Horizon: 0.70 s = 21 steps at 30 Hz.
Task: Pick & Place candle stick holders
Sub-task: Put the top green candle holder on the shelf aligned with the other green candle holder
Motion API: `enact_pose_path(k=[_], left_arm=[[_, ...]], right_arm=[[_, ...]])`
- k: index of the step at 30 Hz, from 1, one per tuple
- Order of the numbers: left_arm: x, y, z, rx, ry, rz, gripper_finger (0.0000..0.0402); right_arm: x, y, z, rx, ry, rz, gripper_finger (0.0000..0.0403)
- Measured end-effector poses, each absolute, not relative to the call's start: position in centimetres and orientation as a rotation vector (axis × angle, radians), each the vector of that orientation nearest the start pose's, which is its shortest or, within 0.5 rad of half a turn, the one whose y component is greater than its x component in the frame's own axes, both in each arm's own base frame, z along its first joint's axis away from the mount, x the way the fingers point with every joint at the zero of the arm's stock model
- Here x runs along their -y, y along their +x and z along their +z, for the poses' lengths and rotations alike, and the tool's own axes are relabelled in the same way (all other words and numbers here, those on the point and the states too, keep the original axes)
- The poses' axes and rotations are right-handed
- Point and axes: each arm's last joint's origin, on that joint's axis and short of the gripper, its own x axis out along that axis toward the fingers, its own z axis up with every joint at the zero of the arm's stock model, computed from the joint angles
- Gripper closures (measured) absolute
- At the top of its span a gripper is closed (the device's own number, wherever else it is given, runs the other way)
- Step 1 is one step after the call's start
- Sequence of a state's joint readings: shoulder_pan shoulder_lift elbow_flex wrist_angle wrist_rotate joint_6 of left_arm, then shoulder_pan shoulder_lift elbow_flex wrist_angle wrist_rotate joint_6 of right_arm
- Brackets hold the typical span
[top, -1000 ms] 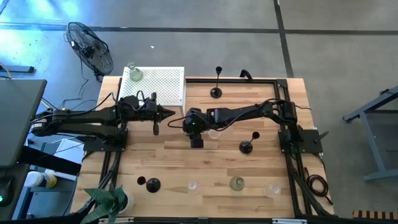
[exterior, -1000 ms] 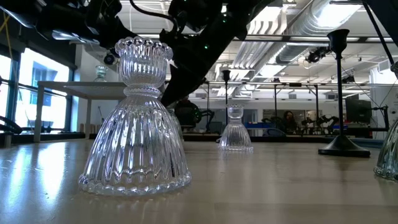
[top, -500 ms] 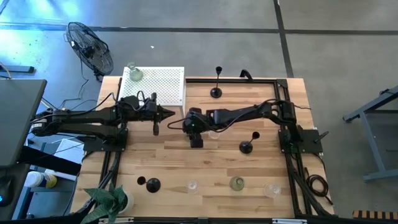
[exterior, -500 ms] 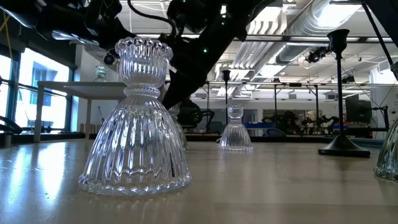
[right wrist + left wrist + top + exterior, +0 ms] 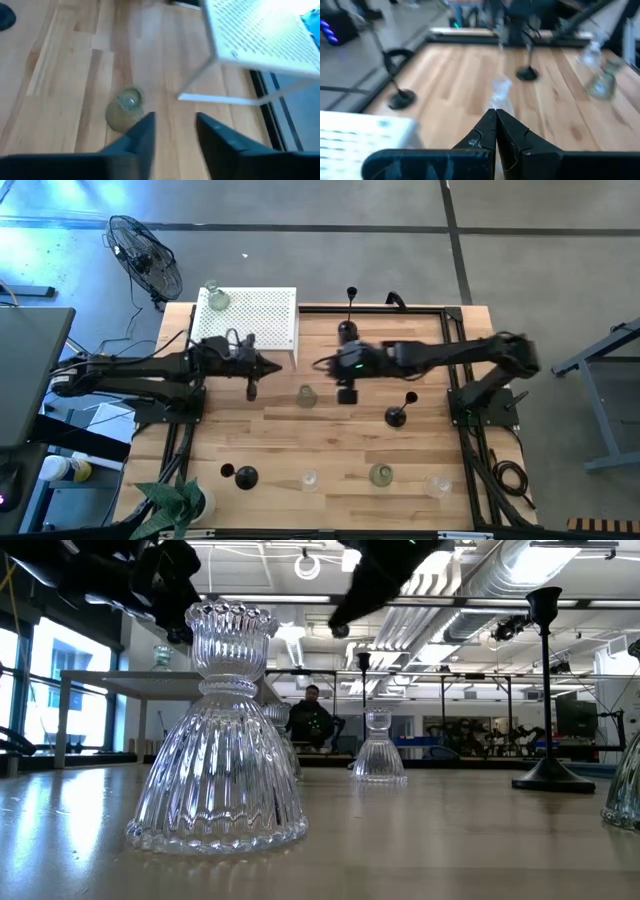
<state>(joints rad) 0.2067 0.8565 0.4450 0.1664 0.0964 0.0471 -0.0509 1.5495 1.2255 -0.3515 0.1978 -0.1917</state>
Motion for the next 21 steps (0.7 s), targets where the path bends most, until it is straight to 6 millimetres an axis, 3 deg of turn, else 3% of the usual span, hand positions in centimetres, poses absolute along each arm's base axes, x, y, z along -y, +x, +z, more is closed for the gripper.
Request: enact_pose_path(k=[4, 10, 15, 21], left_arm=[[-2.5, 19.8, 22.3, -0.321, 0.010, 0.049, 0.0400], [-1.1, 21.1, 20.5, -0.414, 0.010, 0.084, 0.0361], [-0.3, 21.8, 19.4, -0.457, -0.042, 0.115, 0.0274], [-0.4, 23.4, 17.8, -0.457, -0.116, 0.182, 0.0161]], right_arm=[[4.5, 29.1, 28.3, -0.556, -0.203, -0.278, 0.0390], [6.7, 23.3, 28.5, -0.362, -0.101, -0.389, 0.0372], [6.5, 21.1, 27.7, -0.230, -0.086, -0.389, 0.0398], [6.3, 20.5, 26.8, -0.177, -0.091, -0.392, 0.0393]])
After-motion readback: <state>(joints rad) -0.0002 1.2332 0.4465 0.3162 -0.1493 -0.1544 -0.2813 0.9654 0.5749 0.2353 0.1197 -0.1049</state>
